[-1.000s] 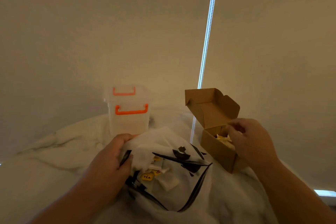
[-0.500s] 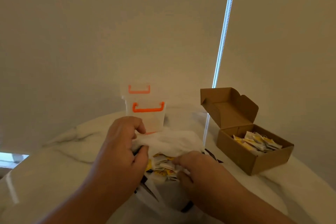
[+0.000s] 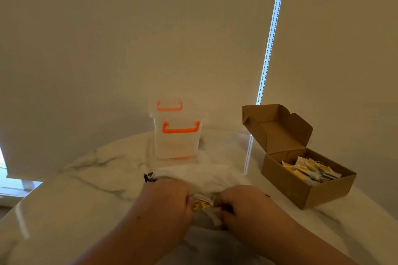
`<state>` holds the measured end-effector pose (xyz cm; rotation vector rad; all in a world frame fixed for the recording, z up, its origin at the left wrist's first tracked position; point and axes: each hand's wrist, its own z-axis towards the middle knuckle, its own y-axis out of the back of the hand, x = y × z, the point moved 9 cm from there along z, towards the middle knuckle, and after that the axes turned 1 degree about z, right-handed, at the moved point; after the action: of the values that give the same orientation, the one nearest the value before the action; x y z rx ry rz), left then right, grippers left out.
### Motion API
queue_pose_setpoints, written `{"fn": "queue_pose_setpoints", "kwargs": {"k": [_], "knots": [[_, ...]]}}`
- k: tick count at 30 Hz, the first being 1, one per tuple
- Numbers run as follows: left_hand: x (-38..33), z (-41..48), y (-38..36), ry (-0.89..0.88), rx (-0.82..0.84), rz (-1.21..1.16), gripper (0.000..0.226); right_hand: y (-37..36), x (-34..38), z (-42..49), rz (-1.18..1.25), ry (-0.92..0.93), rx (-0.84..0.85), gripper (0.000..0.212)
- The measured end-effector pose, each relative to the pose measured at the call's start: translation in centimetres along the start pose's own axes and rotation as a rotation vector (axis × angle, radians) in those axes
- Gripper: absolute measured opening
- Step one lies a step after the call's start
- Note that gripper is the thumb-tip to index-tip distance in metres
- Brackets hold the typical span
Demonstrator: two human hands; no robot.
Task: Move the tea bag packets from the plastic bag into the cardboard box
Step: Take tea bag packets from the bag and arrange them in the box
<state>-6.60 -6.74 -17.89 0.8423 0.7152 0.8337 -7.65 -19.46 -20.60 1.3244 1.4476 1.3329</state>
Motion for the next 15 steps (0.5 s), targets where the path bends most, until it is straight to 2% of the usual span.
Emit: {"fn": "queue_pose_setpoints", "kwargs": {"k": [2, 6, 10, 12, 15], "knots": [[0.0, -0.1, -1.0, -0.021, 0.069, 0.173, 0.020, 0.0, 0.2, 0.4, 0.022, 0.001, -0.038, 0.038], [0.1, -0.6, -0.5, -0.037, 0.074, 0.195, 0.038, -0.6, 0.0, 0.3, 0.053, -0.002, -0.052, 0.039], [-1.2, -1.1, -1.6, -0.047, 0.244, 0.211, 0.040, 0.1, -0.8, -0.2, 0.104, -0.002, -0.134, 0.033], [-2.2, -1.2, -2.4, -0.128, 0.243, 0.252, 0.037, 0.2, -1.5, -0.9, 0.210, -0.003, -0.213, 0.036], [-2.3, -1.2, -2.4, -0.108, 0.263, 0.180, 0.041, -0.2, -1.0, -1.2, 0.202, 0.057, -0.116, 0.035]]}}
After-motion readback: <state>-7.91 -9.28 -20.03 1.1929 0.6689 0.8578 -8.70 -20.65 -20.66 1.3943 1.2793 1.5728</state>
